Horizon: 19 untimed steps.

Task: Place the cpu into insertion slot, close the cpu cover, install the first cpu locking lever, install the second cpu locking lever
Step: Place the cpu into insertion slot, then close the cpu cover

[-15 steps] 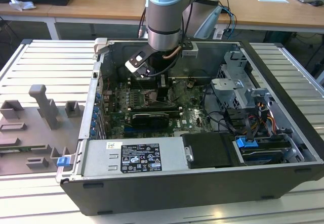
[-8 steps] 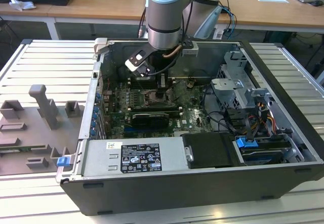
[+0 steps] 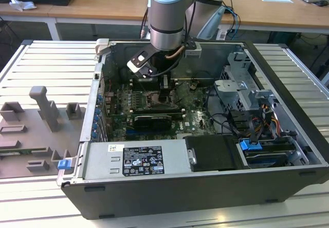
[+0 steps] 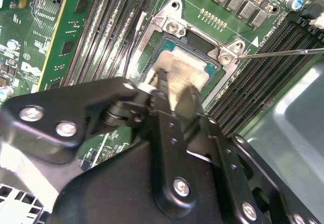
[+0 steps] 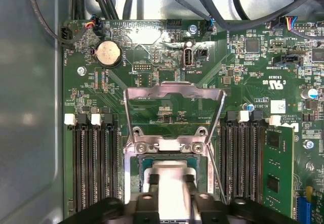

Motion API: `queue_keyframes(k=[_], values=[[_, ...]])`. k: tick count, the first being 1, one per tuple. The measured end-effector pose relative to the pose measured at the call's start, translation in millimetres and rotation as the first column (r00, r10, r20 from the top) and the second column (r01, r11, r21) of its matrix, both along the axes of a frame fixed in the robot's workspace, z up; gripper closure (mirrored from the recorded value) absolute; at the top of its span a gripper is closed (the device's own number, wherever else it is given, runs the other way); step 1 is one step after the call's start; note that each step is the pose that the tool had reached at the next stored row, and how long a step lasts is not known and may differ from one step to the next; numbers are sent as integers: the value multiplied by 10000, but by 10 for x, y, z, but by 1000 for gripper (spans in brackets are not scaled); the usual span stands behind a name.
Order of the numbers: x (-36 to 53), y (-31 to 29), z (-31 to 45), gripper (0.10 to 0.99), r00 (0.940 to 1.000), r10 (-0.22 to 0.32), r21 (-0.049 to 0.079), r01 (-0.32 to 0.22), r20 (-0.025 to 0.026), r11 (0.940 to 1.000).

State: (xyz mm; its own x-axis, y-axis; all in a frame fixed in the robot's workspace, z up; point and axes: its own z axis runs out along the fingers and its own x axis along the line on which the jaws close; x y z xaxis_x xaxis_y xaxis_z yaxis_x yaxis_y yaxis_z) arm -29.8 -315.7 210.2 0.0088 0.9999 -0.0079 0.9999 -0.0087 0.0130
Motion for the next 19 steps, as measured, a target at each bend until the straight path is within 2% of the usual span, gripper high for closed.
queue_keyframes(k=[1,2,5,9,19], values=[[0,0,5,792,10000,-1,-2,1,-1,10000],[0,0,13,725,10000,-1,-1,1,-1,10000],[0,0,22,725,10000,-1,1,1,1,10000],[0,0,35,984,10000,-1,1,1,0,10000],[0,0,47,980,10000,-1,-1,1,-1,10000]])
